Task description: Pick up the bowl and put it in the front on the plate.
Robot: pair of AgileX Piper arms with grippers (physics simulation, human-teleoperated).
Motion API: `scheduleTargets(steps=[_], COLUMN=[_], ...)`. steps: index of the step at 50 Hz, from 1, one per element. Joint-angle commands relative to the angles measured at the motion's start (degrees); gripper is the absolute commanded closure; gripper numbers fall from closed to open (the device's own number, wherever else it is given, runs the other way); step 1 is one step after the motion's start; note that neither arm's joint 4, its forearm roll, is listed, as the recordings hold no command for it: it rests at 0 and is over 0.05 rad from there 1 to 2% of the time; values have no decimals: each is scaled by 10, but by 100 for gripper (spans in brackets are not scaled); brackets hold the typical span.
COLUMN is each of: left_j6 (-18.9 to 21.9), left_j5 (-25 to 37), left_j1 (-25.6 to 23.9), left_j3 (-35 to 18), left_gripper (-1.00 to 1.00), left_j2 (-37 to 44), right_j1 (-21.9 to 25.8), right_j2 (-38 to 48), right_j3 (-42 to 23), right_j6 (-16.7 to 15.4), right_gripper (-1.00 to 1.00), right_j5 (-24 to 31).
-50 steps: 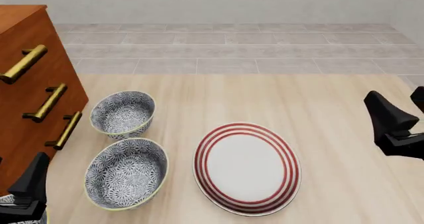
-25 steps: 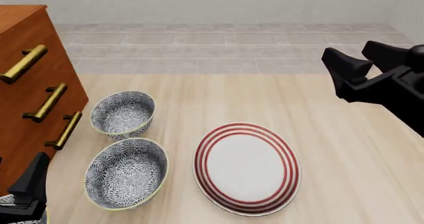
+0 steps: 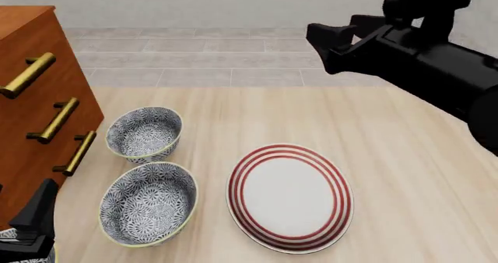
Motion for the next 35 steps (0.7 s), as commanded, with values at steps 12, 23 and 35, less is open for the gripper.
scheduleTargets(steps=[12, 23, 35], left_j6=[0, 0, 0], left_j5=[0, 0, 0], left_j1=[0, 0, 0], left_j3=[0, 0, 0], left_gripper=[-100, -100, -100], left_j2=[0, 0, 0], right_j1=[85, 118, 134], right_j2=[190, 280, 385], right_j3=[-243, -369, -450], right_j6=[41, 65, 81], right_gripper=[-100, -100, -100], right_j5=[129, 197, 219])
